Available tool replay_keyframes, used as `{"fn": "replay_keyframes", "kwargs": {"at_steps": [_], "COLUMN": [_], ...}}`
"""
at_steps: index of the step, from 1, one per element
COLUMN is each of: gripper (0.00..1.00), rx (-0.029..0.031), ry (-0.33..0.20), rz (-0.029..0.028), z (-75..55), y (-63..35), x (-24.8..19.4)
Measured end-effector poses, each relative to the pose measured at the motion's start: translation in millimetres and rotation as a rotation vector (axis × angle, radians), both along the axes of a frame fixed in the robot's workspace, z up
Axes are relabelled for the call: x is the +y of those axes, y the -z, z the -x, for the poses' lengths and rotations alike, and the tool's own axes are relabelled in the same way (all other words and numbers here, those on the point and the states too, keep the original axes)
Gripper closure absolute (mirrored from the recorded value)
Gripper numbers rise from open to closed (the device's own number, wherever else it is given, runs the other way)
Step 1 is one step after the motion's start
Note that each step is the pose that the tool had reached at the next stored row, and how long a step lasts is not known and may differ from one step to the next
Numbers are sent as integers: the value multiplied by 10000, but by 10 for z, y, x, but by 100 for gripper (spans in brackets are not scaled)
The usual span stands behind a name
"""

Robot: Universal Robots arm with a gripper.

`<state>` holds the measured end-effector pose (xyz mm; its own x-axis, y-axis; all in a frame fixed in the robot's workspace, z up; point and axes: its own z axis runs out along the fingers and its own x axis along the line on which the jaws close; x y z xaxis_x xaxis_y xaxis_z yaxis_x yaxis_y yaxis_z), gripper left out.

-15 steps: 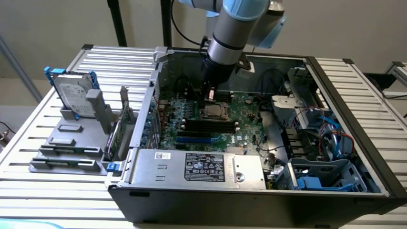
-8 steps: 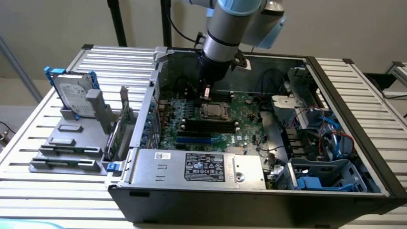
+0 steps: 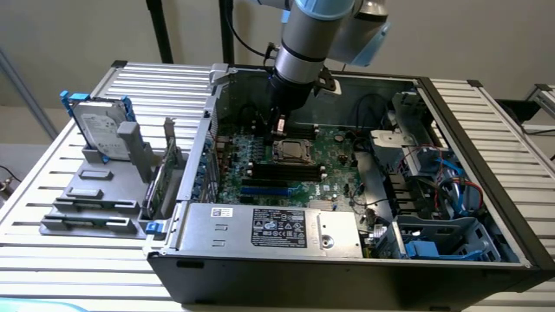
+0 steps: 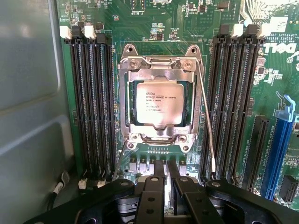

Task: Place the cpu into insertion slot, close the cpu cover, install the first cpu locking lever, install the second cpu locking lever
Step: 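Install the first cpu locking lever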

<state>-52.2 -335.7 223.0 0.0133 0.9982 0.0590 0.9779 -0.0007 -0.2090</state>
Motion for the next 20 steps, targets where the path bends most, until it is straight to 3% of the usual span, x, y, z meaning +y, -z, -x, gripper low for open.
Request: {"fn": "replay_keyframes", "kwargs": {"at_steps": [8, 14, 20], "gripper": [82, 82, 82], "rx": [2, 2, 0], "ry": [1, 63, 203], "rz": [2, -33, -78], "z": [0, 27, 96], "y": [-4, -61, -106], "x": [-5, -61, -71]}}
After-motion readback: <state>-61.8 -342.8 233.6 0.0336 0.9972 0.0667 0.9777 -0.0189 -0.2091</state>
